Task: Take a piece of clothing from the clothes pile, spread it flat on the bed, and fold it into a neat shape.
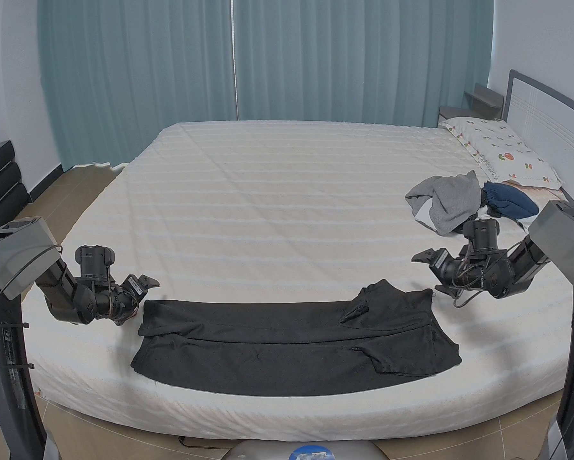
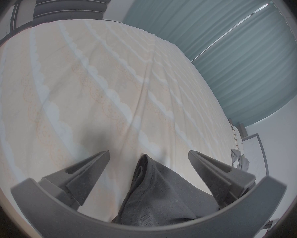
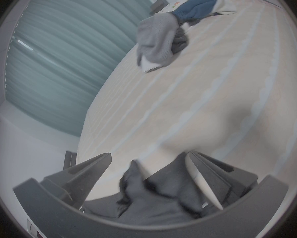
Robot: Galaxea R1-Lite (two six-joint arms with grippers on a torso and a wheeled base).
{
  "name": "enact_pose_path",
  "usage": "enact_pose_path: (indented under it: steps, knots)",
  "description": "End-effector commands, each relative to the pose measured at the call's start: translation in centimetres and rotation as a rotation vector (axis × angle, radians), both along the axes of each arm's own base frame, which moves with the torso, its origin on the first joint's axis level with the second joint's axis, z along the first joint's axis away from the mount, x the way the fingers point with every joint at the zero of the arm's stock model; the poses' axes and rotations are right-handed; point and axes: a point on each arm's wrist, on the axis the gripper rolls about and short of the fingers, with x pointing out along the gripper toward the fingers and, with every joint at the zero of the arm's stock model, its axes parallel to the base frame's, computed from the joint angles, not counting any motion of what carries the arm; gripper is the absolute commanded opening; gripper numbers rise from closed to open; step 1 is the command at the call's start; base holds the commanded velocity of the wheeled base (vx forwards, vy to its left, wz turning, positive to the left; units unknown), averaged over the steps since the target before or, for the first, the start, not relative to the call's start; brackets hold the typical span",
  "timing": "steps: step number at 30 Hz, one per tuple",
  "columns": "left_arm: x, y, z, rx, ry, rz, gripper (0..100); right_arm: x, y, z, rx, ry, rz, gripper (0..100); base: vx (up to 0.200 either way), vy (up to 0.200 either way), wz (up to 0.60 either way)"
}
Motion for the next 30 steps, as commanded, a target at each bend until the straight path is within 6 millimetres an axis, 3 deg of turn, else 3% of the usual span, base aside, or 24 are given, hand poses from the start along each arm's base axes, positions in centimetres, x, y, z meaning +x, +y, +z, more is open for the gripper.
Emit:
enact_pose_path:
  steps: [1,6,9,15,30]
  knots:
    - [-0.1,0.3,0.2,-0.02,-0.002,0.018,100,-1.4,5.4,2.9,0.006,-0.03,0.132,100,0.0,0.0,0.0]
    - [-0.2,0.3,0.2,-0.021,0.002,0.019,100,-2.3,9.2,1.2,-0.008,0.026,0.227,100,0.0,0.0,0.0]
    - [-0.2,0.3,0.2,-0.021,0.002,0.017,100,-2.6,11.2,-0.9,-0.024,0.07,0.273,100,0.0,0.0,0.0]
    - [-0.2,0.3,0.2,-0.021,0.004,0.018,100,-2.3,12.2,-2.2,-0.044,0.127,0.29,100,0.0,0.0,0.0]
    - [-0.2,0.2,0.1,-0.017,0.005,0.014,100,-0.9,13.1,-3.1,-0.049,0.133,0.293,100,0.0,0.0,0.0]
